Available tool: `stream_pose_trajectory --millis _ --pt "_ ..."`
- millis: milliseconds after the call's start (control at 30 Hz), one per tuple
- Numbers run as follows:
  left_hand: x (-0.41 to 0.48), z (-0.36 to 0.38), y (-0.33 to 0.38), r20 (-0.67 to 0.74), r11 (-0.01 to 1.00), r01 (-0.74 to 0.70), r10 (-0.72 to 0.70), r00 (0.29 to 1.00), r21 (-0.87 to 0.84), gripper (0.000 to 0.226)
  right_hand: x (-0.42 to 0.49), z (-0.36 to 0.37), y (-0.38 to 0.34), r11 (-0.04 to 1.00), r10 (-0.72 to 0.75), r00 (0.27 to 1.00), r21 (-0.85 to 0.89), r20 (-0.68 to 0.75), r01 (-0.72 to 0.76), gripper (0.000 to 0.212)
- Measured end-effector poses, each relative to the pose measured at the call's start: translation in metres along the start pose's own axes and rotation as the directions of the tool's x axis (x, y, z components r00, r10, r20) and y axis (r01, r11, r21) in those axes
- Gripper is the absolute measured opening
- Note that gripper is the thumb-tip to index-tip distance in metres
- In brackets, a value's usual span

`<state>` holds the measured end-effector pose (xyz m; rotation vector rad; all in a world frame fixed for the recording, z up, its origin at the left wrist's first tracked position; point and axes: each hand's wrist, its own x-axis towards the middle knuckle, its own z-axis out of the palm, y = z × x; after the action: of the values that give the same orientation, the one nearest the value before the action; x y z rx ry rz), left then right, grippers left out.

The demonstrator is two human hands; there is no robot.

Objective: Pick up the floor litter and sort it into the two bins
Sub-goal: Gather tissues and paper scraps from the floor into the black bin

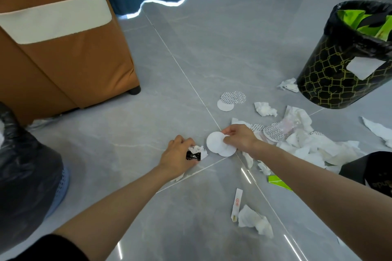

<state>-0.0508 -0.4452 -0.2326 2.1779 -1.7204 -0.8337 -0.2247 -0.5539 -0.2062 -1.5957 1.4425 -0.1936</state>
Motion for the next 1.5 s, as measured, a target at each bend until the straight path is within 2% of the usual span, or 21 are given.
stream_pose_trajectory --millis 167,267,467,633,733,867,1000,1100,1167,1267,1367,1433,1500 --pt "-0.003 -0.002 -0.001 -0.037 0.999 -0.01 0.009 0.999 -0.038 0.027 -0.005 -0.003 -0.008 0.993 0.036 0.999 0.112 -0.034 -0.032 0.026" --pt "-0.005 -0.015 0.0 -0.138 0.994 0.009 -0.023 0.99 -0.107 0.017 -0.01 -0.005 -0.022 0.971 0.061 0.998 0.234 -0.033 -0.052 0.025" --pt "-0.023 -0.073 0.0 -0.346 0.958 0.046 -0.147 0.927 -0.284 0.016 -0.026 0.008 -0.068 0.884 0.004 0.999 0.467 0.049 -0.027 0.023" --pt "-0.063 -0.141 -0.014 -0.518 0.937 0.026 -0.215 0.828 -0.347 0.013 -0.036 0.043 -0.129 0.83 -0.121 0.978 0.557 0.169 0.006 0.026" --pt "-0.101 -0.181 -0.027 -0.608 0.92 -0.042 -0.222 0.762 -0.389 0.01 -0.048 0.071 -0.176 0.792 -0.232 0.944 0.609 0.236 0.043 0.025" --pt "-0.158 -0.226 -0.049 -0.728 0.905 -0.037 -0.316 0.608 -0.424 0.008 -0.078 0.118 -0.241 0.743 -0.371 0.878 0.663 0.302 0.087 0.02" --pt "-0.209 -0.252 -0.085 -0.779 0.889 0.029 -0.416 0.469 -0.457 0.01 -0.111 0.167 -0.29 0.766 -0.494 0.823 0.589 0.282 0.258 0.023" --pt "-0.242 -0.259 -0.113 -0.765 0.85 0.096 -0.51 0.393 -0.518 0.016 -0.131 0.199 -0.317 0.766 -0.595 0.764 0.464 0.251 0.445 0.021" --pt "-0.259 -0.259 -0.129 -0.743 0.821 0.154 -0.565 0.36 -0.55 0.021 -0.142 0.216 -0.328 0.753 -0.636 0.729 0.411 0.254 0.514 0.025" --pt "-0.274 -0.252 -0.147 -0.704 0.786 0.259 -0.618 0.349 -0.562 0.024 -0.149 0.236 -0.332 0.752 -0.658 0.709 0.282 0.254 0.596 0.027" --pt "-0.281 -0.241 -0.154 -0.629 0.752 0.355 -0.659 0.412 -0.555 0.037 -0.15 0.244 -0.324 0.661 -0.738 0.625 0.084 0.256 0.746 0.024" --pt "-0.282 -0.237 -0.153 -0.645 0.761 0.441 -0.643 0.414 -0.476 0.052 -0.147 0.241 -0.318 0.582 -0.799 0.559 0.051 0.222 0.811 0.021" --pt "-0.28 -0.238 -0.146 -0.715 0.797 0.469 -0.575 0.398 -0.38 0.056 -0.142 0.23 -0.314 0.539 -0.834 0.526 0.044 0.167 0.841 0.019"
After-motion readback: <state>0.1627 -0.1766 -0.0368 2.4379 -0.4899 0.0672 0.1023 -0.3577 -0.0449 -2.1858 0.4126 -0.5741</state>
